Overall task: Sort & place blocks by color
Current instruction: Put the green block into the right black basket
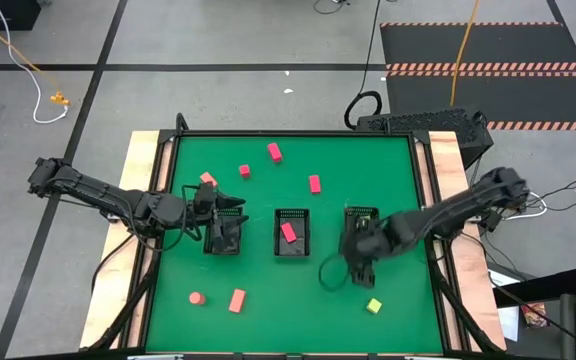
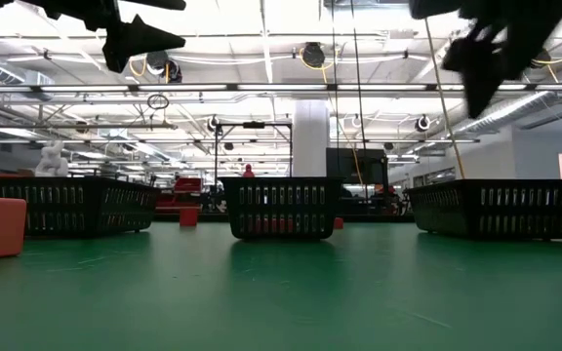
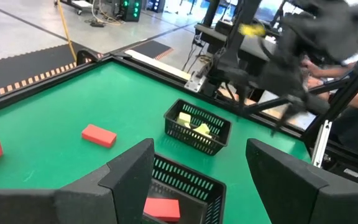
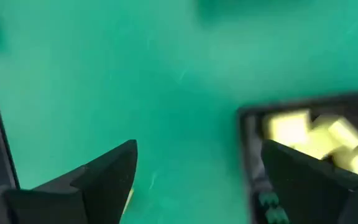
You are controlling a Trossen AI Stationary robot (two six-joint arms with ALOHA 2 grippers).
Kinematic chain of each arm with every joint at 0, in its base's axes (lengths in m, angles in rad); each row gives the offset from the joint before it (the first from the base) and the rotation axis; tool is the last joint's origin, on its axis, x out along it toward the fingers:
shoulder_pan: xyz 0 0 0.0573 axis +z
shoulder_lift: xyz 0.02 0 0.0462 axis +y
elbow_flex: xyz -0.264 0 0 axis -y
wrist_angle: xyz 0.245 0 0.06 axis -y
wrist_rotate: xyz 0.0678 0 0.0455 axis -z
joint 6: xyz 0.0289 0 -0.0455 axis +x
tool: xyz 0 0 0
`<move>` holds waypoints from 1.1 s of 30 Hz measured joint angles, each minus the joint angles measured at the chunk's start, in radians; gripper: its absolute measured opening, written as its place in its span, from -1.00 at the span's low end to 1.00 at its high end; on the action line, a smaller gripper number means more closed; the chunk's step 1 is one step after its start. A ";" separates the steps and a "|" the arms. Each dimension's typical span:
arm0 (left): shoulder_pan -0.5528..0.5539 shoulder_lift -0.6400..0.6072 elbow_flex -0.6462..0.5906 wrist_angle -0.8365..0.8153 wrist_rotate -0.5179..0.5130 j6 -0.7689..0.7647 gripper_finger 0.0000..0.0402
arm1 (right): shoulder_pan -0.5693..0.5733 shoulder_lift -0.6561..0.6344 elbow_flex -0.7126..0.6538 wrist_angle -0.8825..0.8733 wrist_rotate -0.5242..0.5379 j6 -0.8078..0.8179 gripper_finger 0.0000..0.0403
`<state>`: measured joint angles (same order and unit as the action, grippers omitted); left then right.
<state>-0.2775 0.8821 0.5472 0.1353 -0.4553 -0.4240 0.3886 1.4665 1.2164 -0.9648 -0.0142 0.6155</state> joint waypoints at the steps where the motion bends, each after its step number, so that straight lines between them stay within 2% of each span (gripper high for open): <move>1: 0.000 0.000 0.000 0.000 0.000 -0.002 0.27 | 0.022 0.032 0.029 -0.046 -0.015 0.025 0.63; 6: -0.012 0.000 0.000 -0.002 0.000 -0.020 0.27 | 0.108 0.173 0.123 -0.245 -0.113 0.227 0.56; 10: -0.037 0.000 0.000 -0.002 0.003 -0.015 0.27 | 0.159 0.233 0.125 -0.269 -0.197 0.388 0.56; 20: -0.065 0.000 0.000 0.032 0.002 0.004 0.27 | 0.223 0.316 0.125 -0.187 -0.198 0.574 0.55; 30: -0.065 0.000 0.000 0.050 0.001 0.019 0.27 | 0.268 0.344 0.094 -0.132 -0.173 0.630 0.55; 33: -0.065 0.000 0.000 0.050 0.001 0.019 0.27 | 0.276 0.341 0.064 -0.035 -0.168 0.650 0.55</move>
<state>-0.3428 0.8822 0.5472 0.1848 -0.4541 -0.4055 0.6645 1.8074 1.2800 -0.9994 -0.1818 1.2653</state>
